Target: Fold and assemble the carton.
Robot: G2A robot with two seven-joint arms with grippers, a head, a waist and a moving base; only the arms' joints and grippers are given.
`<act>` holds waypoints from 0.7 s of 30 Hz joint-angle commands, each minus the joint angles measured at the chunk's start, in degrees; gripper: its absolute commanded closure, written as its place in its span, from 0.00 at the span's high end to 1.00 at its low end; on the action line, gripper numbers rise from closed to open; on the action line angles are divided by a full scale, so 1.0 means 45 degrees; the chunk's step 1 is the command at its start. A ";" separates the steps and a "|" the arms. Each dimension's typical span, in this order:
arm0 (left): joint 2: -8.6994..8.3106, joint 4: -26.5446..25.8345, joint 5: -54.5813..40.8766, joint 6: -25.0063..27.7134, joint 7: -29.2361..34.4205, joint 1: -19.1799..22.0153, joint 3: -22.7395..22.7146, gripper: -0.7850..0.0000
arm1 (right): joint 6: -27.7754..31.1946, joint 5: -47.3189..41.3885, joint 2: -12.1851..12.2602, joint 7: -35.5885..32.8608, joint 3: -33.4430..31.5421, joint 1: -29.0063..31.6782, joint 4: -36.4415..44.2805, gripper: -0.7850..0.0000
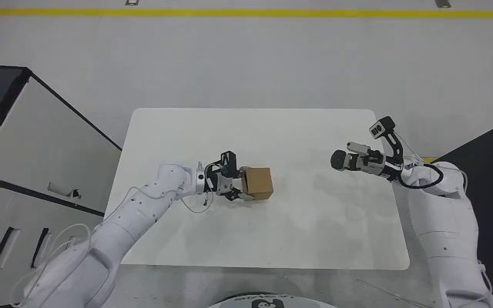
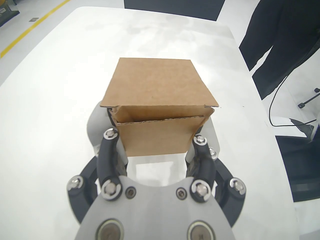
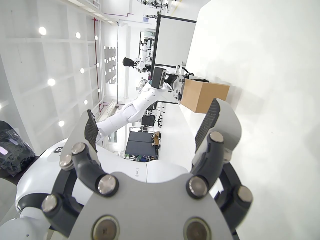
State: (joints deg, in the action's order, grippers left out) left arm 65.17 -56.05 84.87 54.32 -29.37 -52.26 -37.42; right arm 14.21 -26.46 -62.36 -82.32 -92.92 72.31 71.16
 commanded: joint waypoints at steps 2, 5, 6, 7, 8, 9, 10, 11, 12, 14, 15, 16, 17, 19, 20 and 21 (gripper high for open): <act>0.0082 0.0284 0.0290 -0.0011 -0.0668 0.0119 0.0152 0.00 | 0.0000 0.0000 0.0000 0.0000 0.0000 0.0000 0.0000 1.00; 0.0176 0.0615 0.0609 -0.0106 -0.1012 0.0274 0.0316 0.00 | 0.0000 0.0000 0.0000 0.0000 0.0000 0.0000 0.0000 1.00; 0.0207 0.0705 0.0742 -0.0127 -0.1064 0.0337 0.0381 0.00 | 0.0000 0.0000 0.0000 0.0000 0.0000 0.0000 0.0000 1.00; 0.0239 0.0780 0.0863 -0.0144 -0.1123 0.0389 0.0446 0.00 | 0.0000 0.0000 0.0000 0.0000 0.0000 0.0000 0.0000 1.00; 0.0272 0.0864 0.0913 -0.0176 -0.1218 0.0421 0.0493 0.00 | 0.0000 0.0000 0.0000 0.0000 0.0000 0.0000 0.0000 1.00; 0.0305 0.0944 0.0950 -0.0194 -0.1310 0.0448 0.0540 0.00 | 0.0000 0.0000 0.0000 0.0000 0.0000 0.0000 0.0000 1.00; 0.0339 0.1027 0.1020 -0.0221 -0.1360 0.0479 0.0597 0.00 | 0.0000 0.0000 0.0000 0.0000 0.0000 0.0000 0.0000 1.00; 0.0375 0.1103 0.1083 -0.0285 -0.1408 0.0508 0.0648 0.00 | 0.0000 0.0000 0.0000 0.0000 0.0000 0.0000 0.0000 1.00; 0.0413 0.1182 0.1122 -0.0299 -0.1460 0.0531 0.0705 0.00 | 0.0000 0.0000 0.0000 0.0000 0.0000 0.0000 0.0000 1.00; 0.0488 0.1360 0.1186 -0.0359 -0.1535 0.0592 0.0799 0.00 | 0.0000 0.0000 0.0000 0.0000 0.0000 0.0000 0.0000 1.00; 0.0525 0.1442 0.1189 -0.0363 -0.1589 0.0617 0.0839 0.00 | 0.0000 0.0000 0.0000 0.0000 0.0000 0.0000 0.0000 1.00; 0.0560 0.1519 0.1191 -0.0359 -0.1646 0.0649 0.0874 0.00 | 0.0000 0.0000 0.0000 0.0000 0.0000 0.0000 0.0000 1.00; 0.0593 0.1599 0.1207 -0.0367 -0.1697 0.0680 0.0910 0.00 | 0.0000 0.0000 0.0000 0.0000 0.0000 0.0000 0.0000 1.00; 0.0656 0.1769 0.1248 -0.0412 -0.1795 0.0731 0.0977 0.00 | 0.0000 0.0000 0.0000 0.0000 0.0000 0.0000 0.0000 1.00; 0.0689 0.1852 0.1267 -0.0436 -0.1830 0.0754 0.1011 0.00 | 0.0000 0.0000 0.0000 0.0000 0.0000 0.0000 0.0000 1.00; 0.0721 0.1936 0.1284 -0.0448 -0.1858 0.0775 0.1048 0.00 | 0.0000 0.0000 0.0000 0.0000 0.0000 0.0000 0.0000 1.00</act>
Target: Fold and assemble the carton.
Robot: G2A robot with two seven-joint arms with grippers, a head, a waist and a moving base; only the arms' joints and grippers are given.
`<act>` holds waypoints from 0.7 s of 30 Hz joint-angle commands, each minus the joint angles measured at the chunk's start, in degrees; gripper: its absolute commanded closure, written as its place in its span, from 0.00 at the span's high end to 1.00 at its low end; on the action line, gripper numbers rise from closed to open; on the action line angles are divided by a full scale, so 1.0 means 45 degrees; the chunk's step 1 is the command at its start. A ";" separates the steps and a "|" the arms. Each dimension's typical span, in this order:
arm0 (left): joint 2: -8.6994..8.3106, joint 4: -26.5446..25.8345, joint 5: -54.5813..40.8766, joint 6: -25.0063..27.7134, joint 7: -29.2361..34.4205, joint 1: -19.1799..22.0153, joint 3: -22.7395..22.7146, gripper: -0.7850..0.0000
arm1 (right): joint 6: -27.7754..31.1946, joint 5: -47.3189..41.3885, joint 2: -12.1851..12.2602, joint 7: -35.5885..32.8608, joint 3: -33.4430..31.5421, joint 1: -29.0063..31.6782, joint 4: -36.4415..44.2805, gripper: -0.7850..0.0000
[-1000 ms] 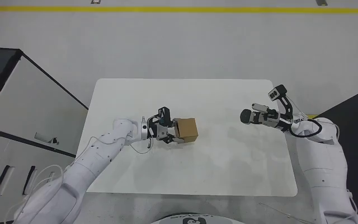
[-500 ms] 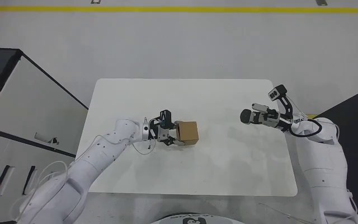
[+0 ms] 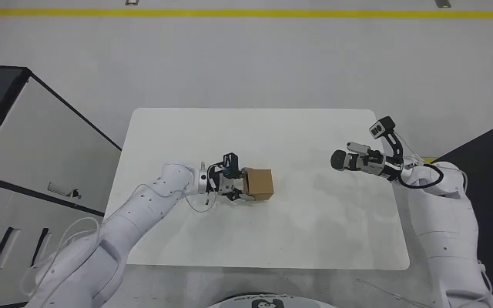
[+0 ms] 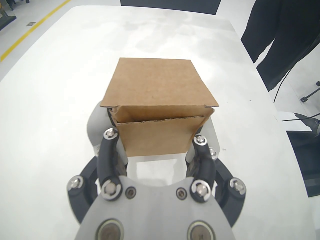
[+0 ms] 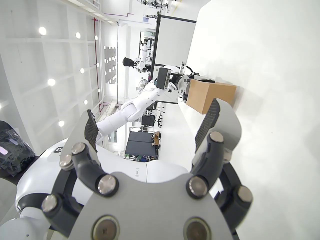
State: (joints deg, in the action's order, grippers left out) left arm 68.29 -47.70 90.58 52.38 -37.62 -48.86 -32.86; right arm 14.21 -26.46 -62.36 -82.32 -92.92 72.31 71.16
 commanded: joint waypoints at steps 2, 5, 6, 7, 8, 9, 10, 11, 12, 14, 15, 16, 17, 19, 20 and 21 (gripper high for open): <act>0.0093 0.0232 0.0049 -0.0012 -0.0067 0.0055 0.0110 0.00 | 0.0000 0.0000 0.0000 0.0000 0.0000 0.0000 0.0000 1.00; 0.0187 0.0454 0.0056 0.0018 -0.0147 0.0100 0.0208 0.00 | 0.0000 0.0000 0.0000 0.0000 0.0000 0.0000 0.0000 1.00; 0.0217 0.0532 0.0054 0.0007 -0.0174 0.0112 0.0235 0.00 | 0.0000 0.0000 0.0000 0.0000 0.0000 0.0000 0.0000 1.00; 0.0247 0.0610 0.0056 0.0008 -0.0194 0.0124 0.0265 0.00 | 0.0000 0.0000 0.0000 0.0000 0.0000 0.0000 0.0000 1.00; 0.0277 0.0684 0.0055 0.0016 -0.0211 0.0141 0.0292 0.00 | 0.0000 0.0000 0.0000 0.0000 0.0000 0.0000 0.0000 1.00; 0.0304 0.0754 0.0059 0.0020 -0.0232 0.0156 0.0318 0.00 | 0.0000 0.0000 0.0000 0.0000 0.0000 0.0000 0.0000 1.00; 0.0331 0.0822 0.0063 0.0026 -0.0254 0.0170 0.0342 0.06 | 0.0000 0.0000 0.0000 0.0000 0.0000 0.0000 0.0000 1.00; 0.0355 0.0889 0.0067 0.0036 -0.0275 0.0185 0.0364 0.16 | 0.0000 0.0000 0.0000 0.0000 0.0000 0.0000 0.0000 1.00; 0.0378 0.0954 0.0084 0.0031 -0.0285 0.0202 0.0385 0.31 | 0.0000 0.0000 0.0000 0.0000 0.0000 0.0000 0.0000 1.00; 0.0419 0.1060 0.0081 0.0065 -0.0349 0.0224 0.0420 0.49 | 0.0000 0.0000 0.0000 0.0000 0.0000 0.0000 0.0000 1.00; 0.0437 0.1114 0.0085 0.0083 -0.0380 0.0232 0.0436 0.76 | 0.0000 0.0000 0.0000 0.0000 0.0000 0.0000 0.0000 1.00; 0.0454 0.1161 0.0090 0.0104 -0.0418 0.0240 0.0452 0.87 | 0.0000 0.0000 0.0000 0.0000 0.0000 0.0000 0.0000 1.00; 0.0470 0.1213 0.0097 0.0111 -0.0446 0.0249 0.0466 0.95 | 0.0000 0.0000 0.0000 0.0000 0.0000 0.0000 0.0000 1.00; 0.0502 0.1307 0.0114 0.0127 -0.0516 0.0258 0.0497 1.00 | 0.0000 0.0000 0.0000 0.0000 0.0000 0.0000 0.0000 1.00; 0.0517 0.1362 0.0113 0.0120 -0.0544 0.0262 0.0505 1.00 | 0.0000 0.0000 0.0000 0.0000 0.0000 0.0000 0.0000 1.00; 0.0531 0.1402 0.0123 0.0119 -0.0569 0.0270 0.0516 1.00 | 0.0000 0.0000 0.0000 0.0000 0.0000 0.0000 0.0000 1.00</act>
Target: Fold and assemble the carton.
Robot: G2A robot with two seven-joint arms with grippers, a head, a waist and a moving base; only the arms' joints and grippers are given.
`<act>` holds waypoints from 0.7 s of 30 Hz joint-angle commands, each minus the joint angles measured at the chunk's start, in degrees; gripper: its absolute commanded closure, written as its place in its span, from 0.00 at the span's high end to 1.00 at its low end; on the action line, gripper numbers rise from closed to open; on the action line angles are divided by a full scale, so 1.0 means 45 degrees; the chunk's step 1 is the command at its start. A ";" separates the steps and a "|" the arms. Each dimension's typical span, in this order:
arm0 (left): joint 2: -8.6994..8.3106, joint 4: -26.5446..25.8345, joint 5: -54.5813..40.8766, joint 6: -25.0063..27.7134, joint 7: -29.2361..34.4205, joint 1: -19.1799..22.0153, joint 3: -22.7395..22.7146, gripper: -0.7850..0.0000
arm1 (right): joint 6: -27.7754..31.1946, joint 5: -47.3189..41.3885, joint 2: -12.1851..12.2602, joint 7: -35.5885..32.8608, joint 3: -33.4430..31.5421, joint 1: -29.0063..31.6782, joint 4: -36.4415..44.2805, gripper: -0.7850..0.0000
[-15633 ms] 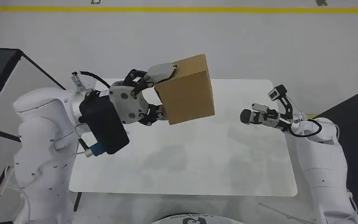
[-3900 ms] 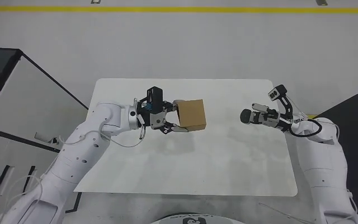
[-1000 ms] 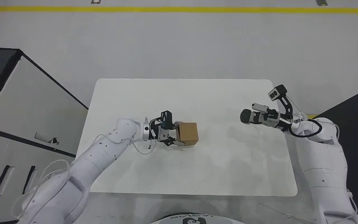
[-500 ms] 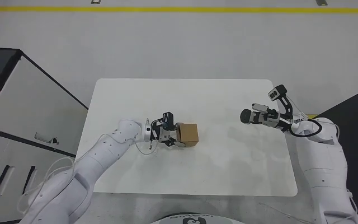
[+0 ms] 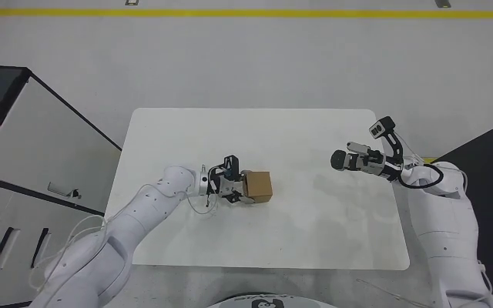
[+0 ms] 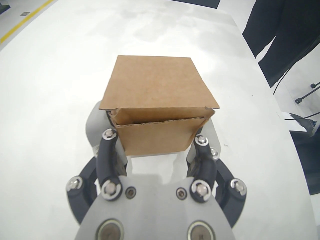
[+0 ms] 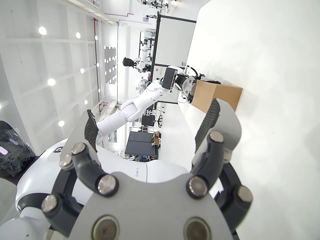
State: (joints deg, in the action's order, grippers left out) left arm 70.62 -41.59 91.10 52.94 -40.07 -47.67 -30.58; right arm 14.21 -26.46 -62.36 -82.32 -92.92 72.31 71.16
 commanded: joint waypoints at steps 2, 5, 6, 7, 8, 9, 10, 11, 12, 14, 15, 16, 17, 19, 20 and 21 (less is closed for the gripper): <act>0.0031 0.0137 -0.0005 0.0009 -0.0097 0.0020 0.0010 1.00 | 0.0000 0.0000 0.0000 0.0000 0.0000 0.0000 0.0000 1.00; 0.0038 0.0246 -0.0030 -0.0011 -0.0182 0.0041 -0.0024 1.00 | 0.0000 0.0000 0.0000 0.0000 0.0000 0.0000 0.0000 1.00; 0.0032 0.0259 -0.0035 -0.0011 -0.0237 0.0042 -0.0042 1.00 | 0.0000 0.0000 0.0000 0.0000 0.0000 0.0000 0.0000 1.00; 0.0023 0.0271 -0.0041 -0.0016 -0.0297 0.0040 -0.0064 1.00 | 0.0000 0.0000 0.0000 0.0000 0.0000 0.0000 0.0000 1.00; 0.0008 0.0283 -0.0039 -0.0005 -0.0355 0.0033 -0.0085 1.00 | 0.0000 0.0000 0.0000 0.0000 0.0000 0.0000 0.0000 1.00; -0.0012 0.0280 -0.0012 0.0025 -0.0404 0.0030 -0.0102 1.00 | 0.0000 0.0000 0.0000 0.0000 0.0000 0.0000 0.0000 1.00; -0.0037 0.0273 0.0001 0.0036 -0.0467 0.0026 -0.0133 1.00 | 0.0000 0.0000 0.0000 0.0000 0.0000 0.0000 0.0000 1.00; -0.0067 0.0252 0.0023 0.0063 -0.0526 0.0013 -0.0161 1.00 | 0.0000 0.0000 0.0000 0.0000 0.0000 0.0000 0.0000 1.00; -0.0103 0.0219 0.0033 0.0097 -0.0602 -0.0001 -0.0200 1.00 | 0.0000 0.0000 0.0000 0.0000 0.0000 0.0000 0.0000 1.00; -0.0197 0.0146 0.0092 0.0176 -0.0716 -0.0023 -0.0292 1.00 | 0.0000 0.0000 0.0000 0.0000 0.0000 0.0000 0.0000 1.00; -0.0254 0.0087 0.0080 0.0214 -0.0823 -0.0047 -0.0363 1.00 | 0.0000 0.0000 0.0000 0.0000 0.0000 0.0000 0.0000 1.00; -0.0321 0.0020 0.0103 0.0268 -0.0905 -0.0072 -0.0432 1.00 | 0.0000 0.0000 0.0000 0.0000 0.0000 0.0000 0.0000 1.00; -0.0396 -0.0075 0.0136 0.0347 -0.0981 -0.0095 -0.0505 1.00 | 0.0000 0.0000 0.0000 0.0000 0.0000 0.0000 0.0000 1.00; -0.0569 -0.0326 0.0212 0.0534 -0.1134 -0.0169 -0.0671 1.00 | 0.0000 0.0000 0.0000 0.0000 0.0000 0.0000 0.0000 1.00; -0.0669 -0.0487 0.0246 0.0670 -0.1237 -0.0217 -0.0768 1.00 | 0.0000 0.0000 0.0000 0.0000 0.0000 0.0000 0.0000 1.00; -0.0779 -0.0644 0.0311 0.0765 -0.1300 -0.0264 -0.0875 1.00 | 0.0000 0.0000 0.0000 0.0000 0.0000 0.0000 0.0000 1.00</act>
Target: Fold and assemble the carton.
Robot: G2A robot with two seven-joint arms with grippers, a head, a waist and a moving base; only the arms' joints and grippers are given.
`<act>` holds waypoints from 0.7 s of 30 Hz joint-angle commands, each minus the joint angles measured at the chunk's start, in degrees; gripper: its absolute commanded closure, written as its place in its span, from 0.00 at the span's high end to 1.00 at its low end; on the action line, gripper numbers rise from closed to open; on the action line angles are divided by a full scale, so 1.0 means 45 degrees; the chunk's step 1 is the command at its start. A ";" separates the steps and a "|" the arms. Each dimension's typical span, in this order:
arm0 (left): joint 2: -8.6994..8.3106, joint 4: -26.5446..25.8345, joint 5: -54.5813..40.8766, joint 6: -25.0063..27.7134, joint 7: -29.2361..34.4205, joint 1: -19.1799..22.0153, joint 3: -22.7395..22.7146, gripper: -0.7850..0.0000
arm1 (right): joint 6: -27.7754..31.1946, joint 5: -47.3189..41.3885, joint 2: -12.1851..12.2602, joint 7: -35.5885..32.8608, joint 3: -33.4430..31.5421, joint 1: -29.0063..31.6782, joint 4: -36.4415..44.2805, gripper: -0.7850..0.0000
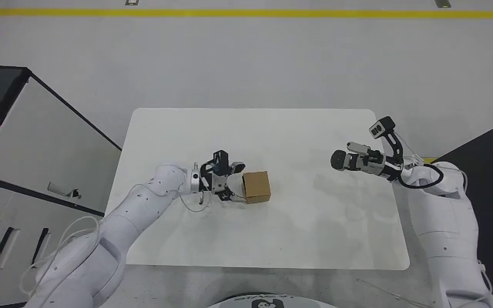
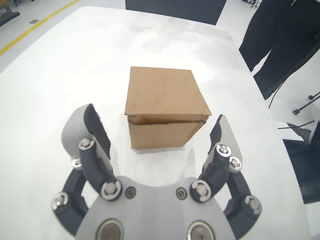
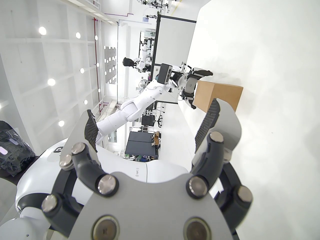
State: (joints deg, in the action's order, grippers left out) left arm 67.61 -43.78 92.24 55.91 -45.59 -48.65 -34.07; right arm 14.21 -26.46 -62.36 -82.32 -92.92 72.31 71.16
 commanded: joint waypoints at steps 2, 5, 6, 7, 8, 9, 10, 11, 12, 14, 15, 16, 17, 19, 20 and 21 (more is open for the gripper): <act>-0.0344 -0.0505 0.0174 0.0284 -0.0132 -0.0170 -0.0344 1.00 | 0.0000 0.0000 0.0000 0.0000 0.0000 0.0000 0.0000 1.00; -0.0721 -0.1167 0.0116 0.0465 -0.0153 -0.0458 -0.0832 1.00 | 0.0000 0.0000 0.0000 0.0000 0.0000 0.0000 0.0000 1.00; -0.0859 -0.1401 0.0104 0.0465 -0.0153 -0.0580 -0.0988 1.00 | 0.0000 0.0000 0.0000 0.0000 0.0000 0.0000 0.0000 1.00; -0.1000 -0.1674 0.0060 0.0465 -0.0153 -0.0700 -0.1154 1.00 | 0.0000 0.0000 0.0000 0.0000 0.0000 0.0000 0.0000 1.00; -0.1147 -0.1954 0.0006 0.0465 -0.0152 -0.0824 -0.1327 1.00 | 0.0000 0.0000 0.0000 0.0000 0.0000 0.0000 0.0000 1.00; -0.1302 -0.2252 -0.0025 0.0465 -0.0142 -0.0947 -0.1495 1.00 | 0.0000 0.0000 0.0000 0.0000 0.0000 0.0000 0.0000 1.00; -0.1465 -0.2563 -0.0050 0.0465 -0.0114 -0.1074 -0.1670 1.00 | 0.0000 0.0000 0.0000 0.0000 0.0000 0.0000 0.0000 1.00; -0.1634 -0.2886 -0.0100 0.0465 -0.0076 -0.1214 -0.1847 1.00 | 0.0000 0.0000 0.0000 0.0000 0.0000 0.0000 0.0000 1.00; -0.1805 -0.3231 -0.0217 0.0465 -0.0068 -0.1377 -0.2029 1.00 | 0.0000 0.0000 0.0000 0.0000 0.0000 0.0000 0.0000 1.00; -0.2162 -0.3933 -0.0477 0.0465 0.0048 -0.1720 -0.2386 1.00 | 0.0000 0.0000 0.0000 0.0000 0.0000 0.0000 0.0000 1.00; -0.2335 -0.4254 -0.0708 0.0465 0.0159 -0.1935 -0.2525 1.00 | 0.0000 0.0000 0.0000 0.0000 0.0000 0.0000 0.0000 1.00; -0.2504 -0.4582 -0.0892 0.0465 0.0430 -0.2076 -0.2693 1.00 | 0.0000 0.0000 0.0000 0.0000 0.0000 0.0000 0.0000 1.00; -0.2504 -0.4582 -0.0892 0.0465 0.0430 -0.2076 -0.2693 1.00 | 0.0000 0.0000 0.0000 0.0000 0.0000 0.0000 0.0000 1.00; -0.2504 -0.4582 -0.0892 0.0465 0.0430 -0.2076 -0.2693 1.00 | 0.0000 0.0000 0.0000 0.0000 0.0000 0.0000 0.0000 1.00; -0.2504 -0.4582 -0.0892 0.0465 0.0430 -0.2076 -0.2693 1.00 | 0.0000 0.0000 0.0000 0.0000 0.0000 0.0000 0.0000 1.00; -0.2504 -0.4582 -0.0892 0.0465 0.0430 -0.2076 -0.2693 1.00 | 0.0000 0.0000 0.0000 0.0000 0.0000 0.0000 0.0000 1.00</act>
State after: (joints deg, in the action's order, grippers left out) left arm 56.32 -64.42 88.20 58.00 -43.63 -58.01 -46.20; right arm 14.21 -26.46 -62.36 -82.32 -92.92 72.31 71.16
